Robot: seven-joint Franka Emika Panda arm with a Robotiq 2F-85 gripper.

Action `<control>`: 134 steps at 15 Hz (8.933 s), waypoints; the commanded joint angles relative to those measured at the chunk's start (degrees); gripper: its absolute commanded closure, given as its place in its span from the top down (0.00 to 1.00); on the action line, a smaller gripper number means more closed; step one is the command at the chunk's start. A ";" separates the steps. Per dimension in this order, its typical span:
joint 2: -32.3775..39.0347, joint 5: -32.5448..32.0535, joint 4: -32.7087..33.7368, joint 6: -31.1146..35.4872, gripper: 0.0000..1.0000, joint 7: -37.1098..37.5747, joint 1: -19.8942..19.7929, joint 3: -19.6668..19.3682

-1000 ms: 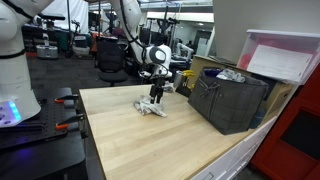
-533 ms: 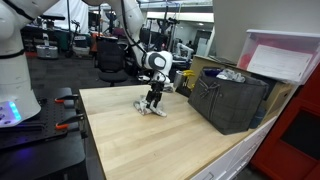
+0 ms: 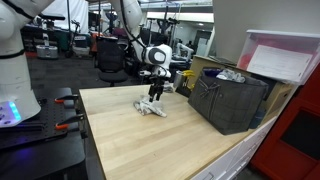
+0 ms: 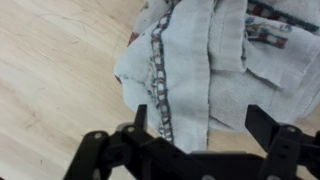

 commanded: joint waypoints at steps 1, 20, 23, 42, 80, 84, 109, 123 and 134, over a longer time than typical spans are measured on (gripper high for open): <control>-0.53 0.22 -2.97 1.79 1.00 -1.50 -0.35 0.34; -8.74 -18.95 -16.56 -2.65 1.00 1.74 5.74 -7.16; -8.71 -16.75 -17.45 -2.29 1.00 0.60 4.50 -4.71; -10.96 -7.58 -17.99 -0.04 0.26 3.51 3.24 -2.93; -10.90 10.55 -26.02 25.91 1.00 -14.91 -14.50 3.14; -9.12 21.08 -24.94 27.94 1.00 -33.61 -21.43 9.11; -20.55 22.50 -35.50 34.40 0.01 -45.81 -10.93 -1.08; -25.87 -40.96 -35.24 29.22 0.01 -0.20 46.57 -63.68; -20.68 -45.21 -35.08 26.42 0.01 4.89 71.82 -62.83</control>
